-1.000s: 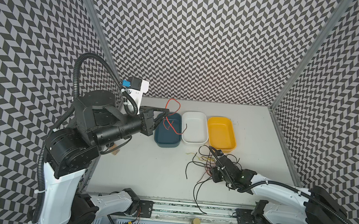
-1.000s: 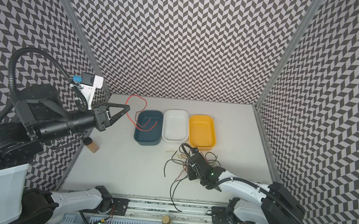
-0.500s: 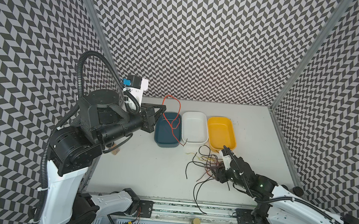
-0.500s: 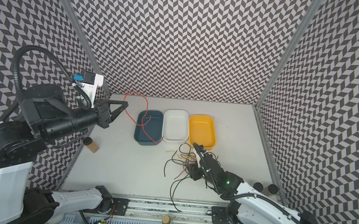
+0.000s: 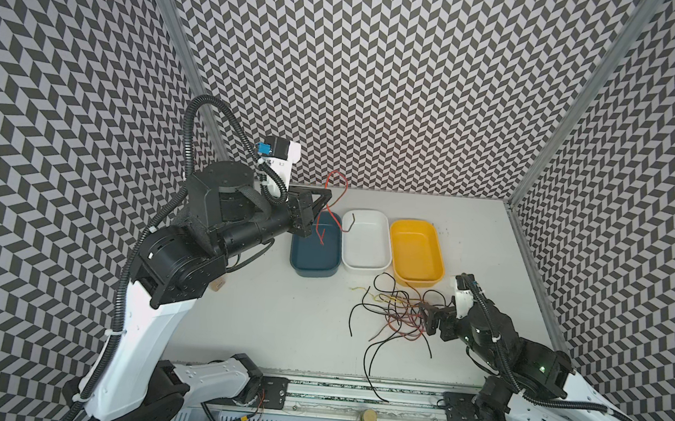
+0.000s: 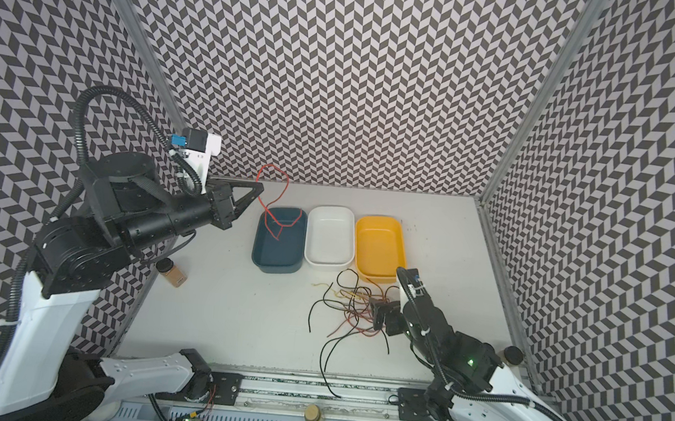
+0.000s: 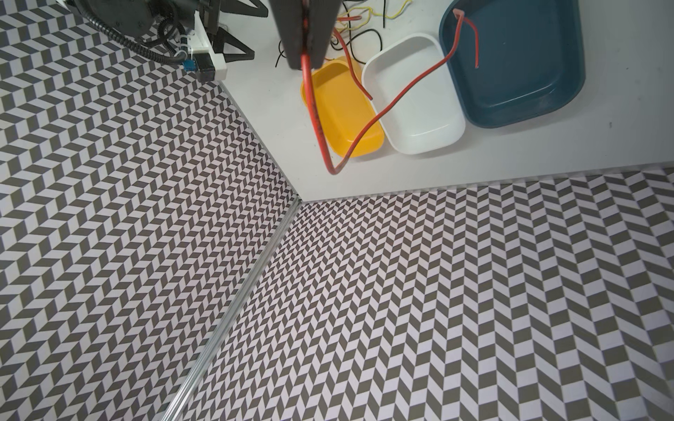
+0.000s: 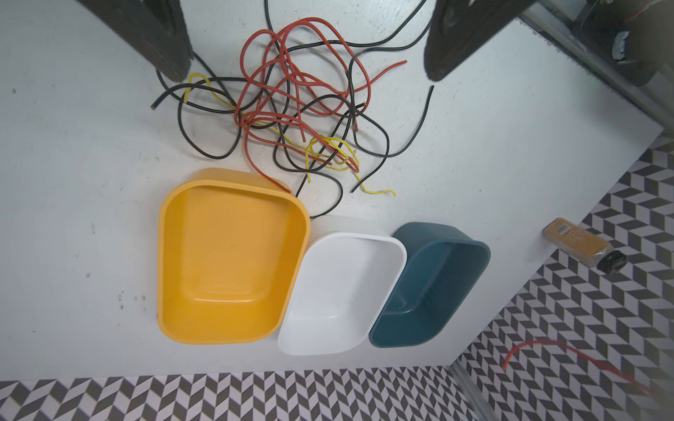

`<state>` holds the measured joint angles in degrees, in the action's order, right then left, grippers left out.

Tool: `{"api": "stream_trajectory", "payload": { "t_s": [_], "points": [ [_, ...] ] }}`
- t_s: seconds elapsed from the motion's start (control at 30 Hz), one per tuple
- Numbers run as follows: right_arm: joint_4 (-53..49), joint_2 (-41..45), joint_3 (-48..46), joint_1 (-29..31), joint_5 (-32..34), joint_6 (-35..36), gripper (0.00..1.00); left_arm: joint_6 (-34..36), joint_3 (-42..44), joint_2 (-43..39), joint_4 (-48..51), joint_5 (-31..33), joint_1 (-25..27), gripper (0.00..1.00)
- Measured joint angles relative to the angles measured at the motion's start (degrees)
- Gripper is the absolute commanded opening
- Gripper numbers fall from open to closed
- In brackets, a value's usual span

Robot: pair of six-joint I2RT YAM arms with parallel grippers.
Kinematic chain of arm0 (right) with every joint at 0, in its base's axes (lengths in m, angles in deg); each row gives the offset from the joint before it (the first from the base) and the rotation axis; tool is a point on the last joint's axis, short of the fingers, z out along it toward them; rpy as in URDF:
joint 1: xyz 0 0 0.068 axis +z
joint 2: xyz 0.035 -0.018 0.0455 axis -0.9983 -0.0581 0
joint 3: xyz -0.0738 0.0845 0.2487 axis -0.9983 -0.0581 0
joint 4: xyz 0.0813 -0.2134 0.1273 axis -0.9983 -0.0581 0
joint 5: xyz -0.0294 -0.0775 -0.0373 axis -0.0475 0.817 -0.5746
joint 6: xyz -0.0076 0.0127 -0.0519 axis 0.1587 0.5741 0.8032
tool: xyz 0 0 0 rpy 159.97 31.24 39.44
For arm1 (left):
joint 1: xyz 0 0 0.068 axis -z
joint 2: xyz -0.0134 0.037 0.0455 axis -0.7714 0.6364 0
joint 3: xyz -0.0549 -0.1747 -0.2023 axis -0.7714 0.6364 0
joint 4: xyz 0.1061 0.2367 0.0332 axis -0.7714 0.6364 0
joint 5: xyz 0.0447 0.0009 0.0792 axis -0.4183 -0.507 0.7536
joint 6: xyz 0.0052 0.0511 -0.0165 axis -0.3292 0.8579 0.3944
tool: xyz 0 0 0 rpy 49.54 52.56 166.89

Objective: Untangle the cables
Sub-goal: 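Lift the red wire high with the left gripper while the right gripper withdraws, then carry the red wire over the yellow bin and lower it in with the left gripper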

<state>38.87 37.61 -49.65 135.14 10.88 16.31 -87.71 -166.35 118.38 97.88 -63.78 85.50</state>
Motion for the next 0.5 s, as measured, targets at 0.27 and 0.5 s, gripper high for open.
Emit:
{"api": "stream_trajectory", "payload": {
  "t_s": [0.27, 0.5],
  "points": [
    [-7.4, 8.4, 1.7, 0.0, 4.2, -1.0, 1.00, -0.2, -0.4, 9.7, -6.7, -3.9, 0.9, 0.00],
    [-12.0, 16.0, 4.0, 0.0, 6.3, -0.9, 0.99, 0.1, -4.1, 19.1, -12.2, -6.6, 4.7, 0.00]
  ]
}}
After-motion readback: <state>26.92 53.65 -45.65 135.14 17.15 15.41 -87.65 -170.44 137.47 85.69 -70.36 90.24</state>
